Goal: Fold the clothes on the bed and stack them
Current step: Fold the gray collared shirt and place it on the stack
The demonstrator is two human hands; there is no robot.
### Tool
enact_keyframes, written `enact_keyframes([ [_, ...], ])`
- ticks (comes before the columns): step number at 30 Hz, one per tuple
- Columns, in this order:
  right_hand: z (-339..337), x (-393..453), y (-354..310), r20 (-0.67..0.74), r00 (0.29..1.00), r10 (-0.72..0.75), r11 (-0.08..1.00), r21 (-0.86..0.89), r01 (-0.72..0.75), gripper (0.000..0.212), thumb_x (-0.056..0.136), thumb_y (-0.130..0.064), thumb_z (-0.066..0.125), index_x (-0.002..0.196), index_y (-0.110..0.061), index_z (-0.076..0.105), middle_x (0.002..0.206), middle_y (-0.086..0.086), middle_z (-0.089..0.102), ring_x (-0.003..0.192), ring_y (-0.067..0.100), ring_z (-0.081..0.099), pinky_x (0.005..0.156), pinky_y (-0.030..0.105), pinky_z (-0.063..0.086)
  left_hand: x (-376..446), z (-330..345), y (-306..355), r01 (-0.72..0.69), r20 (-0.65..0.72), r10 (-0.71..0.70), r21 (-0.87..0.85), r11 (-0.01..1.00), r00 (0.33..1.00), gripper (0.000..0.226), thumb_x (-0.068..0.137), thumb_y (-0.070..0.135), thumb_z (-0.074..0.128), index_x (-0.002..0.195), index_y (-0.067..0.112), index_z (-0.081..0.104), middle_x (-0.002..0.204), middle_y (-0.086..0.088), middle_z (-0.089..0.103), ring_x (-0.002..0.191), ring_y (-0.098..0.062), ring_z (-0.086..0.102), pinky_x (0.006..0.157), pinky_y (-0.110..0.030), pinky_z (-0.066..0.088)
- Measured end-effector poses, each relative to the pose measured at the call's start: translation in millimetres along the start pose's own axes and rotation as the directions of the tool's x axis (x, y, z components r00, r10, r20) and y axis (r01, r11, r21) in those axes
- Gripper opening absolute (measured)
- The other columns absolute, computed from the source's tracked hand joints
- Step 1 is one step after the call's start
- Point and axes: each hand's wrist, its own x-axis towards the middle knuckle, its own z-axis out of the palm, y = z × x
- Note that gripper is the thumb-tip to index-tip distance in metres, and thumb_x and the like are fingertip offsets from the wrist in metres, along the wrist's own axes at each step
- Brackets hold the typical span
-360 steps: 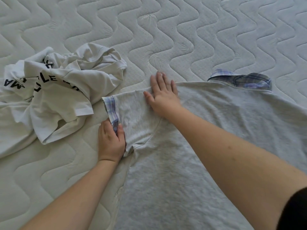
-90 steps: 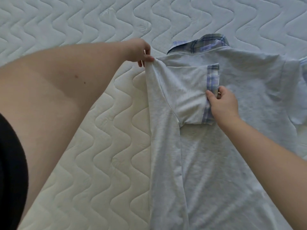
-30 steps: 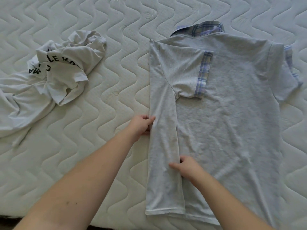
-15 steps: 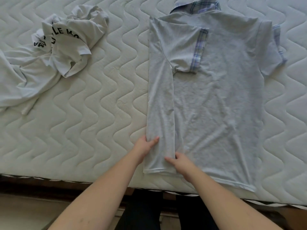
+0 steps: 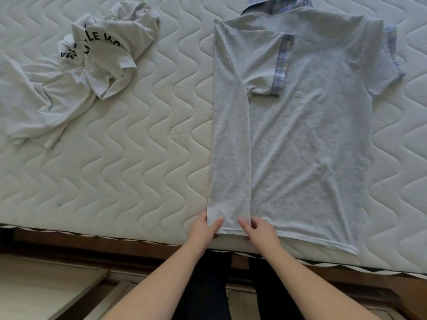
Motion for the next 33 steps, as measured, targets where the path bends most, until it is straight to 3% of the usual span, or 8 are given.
enact_keyframes([
  [2,-4.6,3.2,-0.6,-0.118,0.991,-0.058,0.998,-0.039,0.054,0.029,0.092,-0.047,0.061,0.1,-0.02,0.067,0.093,-0.003,0.071,0.085,0.012,0.064,0.071,0.027,0.044,-1.6,-2.2,-2.9,-0.033,-0.023,0.034,0.042,0.999,0.999,0.025,0.09,0.023,0.069,0.114,0.019,0.064,0.094,0.012,0.068,0.082,0.004,0.062,0.059,-0.004,0.045],
  [9,-3.8,5.5,-5.5,-0.007,0.999,-0.046,0.944,-0.327,0.041,0.027,0.096,-0.042,0.053,0.098,-0.018,0.065,0.092,0.001,0.068,0.089,0.022,0.064,0.075,0.034,0.052,-2.9,-7.5,-14.4,0.159,0.027,-0.173,0.281,0.947,0.985,0.039,0.095,0.048,0.055,0.091,0.01,0.065,0.062,-0.001,0.068,0.051,-0.009,0.064,0.05,-0.021,0.049],
  [12,-5.3,1.1,-5.0,-0.072,0.983,-0.168,0.832,-0.545,0.102,0.035,0.094,-0.054,0.049,0.09,-0.02,0.059,0.09,-0.002,0.063,0.091,0.021,0.06,0.074,0.034,0.046,-0.3,-15.2,-17.5,0.06,0.016,-0.07,0.346,0.936,0.997,0.033,0.092,0.049,0.06,0.103,0.018,0.066,0.083,0.001,0.071,0.077,-0.015,0.069,0.069,-0.028,0.053],
  [16,-9.5,-6.9,12.2,-0.027,0.919,-0.393,0.668,-0.695,0.265,0.043,0.091,-0.056,0.052,0.12,-0.024,0.057,0.118,-0.003,0.055,0.117,0.02,0.048,0.095,0.033,0.036,-3.5,-19.8,-18.7,-0.049,0.059,0.028,0.388,0.92,0.998,0.031,0.09,0.044,0.065,0.114,0.024,0.065,0.097,0.006,0.07,0.091,-0.014,0.066,0.079,-0.031,0.052],
  [19,-15.2,-6.9,20.7,0.012,0.92,-0.392,0.7,-0.645,0.307,0.041,0.094,-0.053,0.051,0.123,-0.025,0.058,0.118,-0.004,0.057,0.116,0.018,0.049,0.095,0.031,0.036,-6.3,-20.8,-17.8,-0.041,-0.045,0.074,0.501,0.865,0.996,0.03,0.086,0.049,0.064,0.095,0.021,0.06,0.086,0.005,0.064,0.081,-0.016,0.061,0.073,-0.035,0.051],
  [23,-38.4,-1.6,8.8,-0.18,0.902,-0.392,0.862,-0.416,0.291,0.026,0.098,-0.04,0.052,0.11,-0.021,0.065,0.103,-0.004,0.062,0.1,0.017,0.056,0.084,0.029,0.04,-2.9,-21.0,5.0,-0.092,-0.186,0.221,0.527,0.845,0.957,0.032,0.087,0.046,0.063,0.081,0.019,0.046,0.074,0.003,0.054,0.069,-0.019,0.053,0.059,-0.033,0.036],
  [28,-95.8,26.9,-20.6,-0.379,0.858,-0.348,0.932,-0.24,0.272,0.019,0.097,-0.024,0.054,0.109,-0.015,0.066,0.098,-0.003,0.06,0.094,0.016,0.057,0.08,0.028,0.042,25.0,-11.0,70.0,-0.281,-0.076,0.381,0.547,0.789,0.922,0.019,0.087,0.033,0.064,0.08,0.021,0.052,0.07,0.006,0.054,0.069,-0.015,0.053,0.059,-0.032,0.037],
  [33,-169.3,62.4,-53.9,-0.531,0.8,-0.281,0.953,-0.055,0.298,0.021,0.095,-0.014,0.057,0.112,-0.007,0.066,0.104,0.011,0.067,0.092,0.022,0.06,0.082,0.031,0.045,67.4,9.1,161.8,-0.487,0.088,0.565,0.626,0.61,0.821,0.02,0.089,0.022,0.063,0.107,0.014,0.061,0.094,-0.001,0.058,0.091,-0.02,0.056,0.079,-0.032,0.041],
])
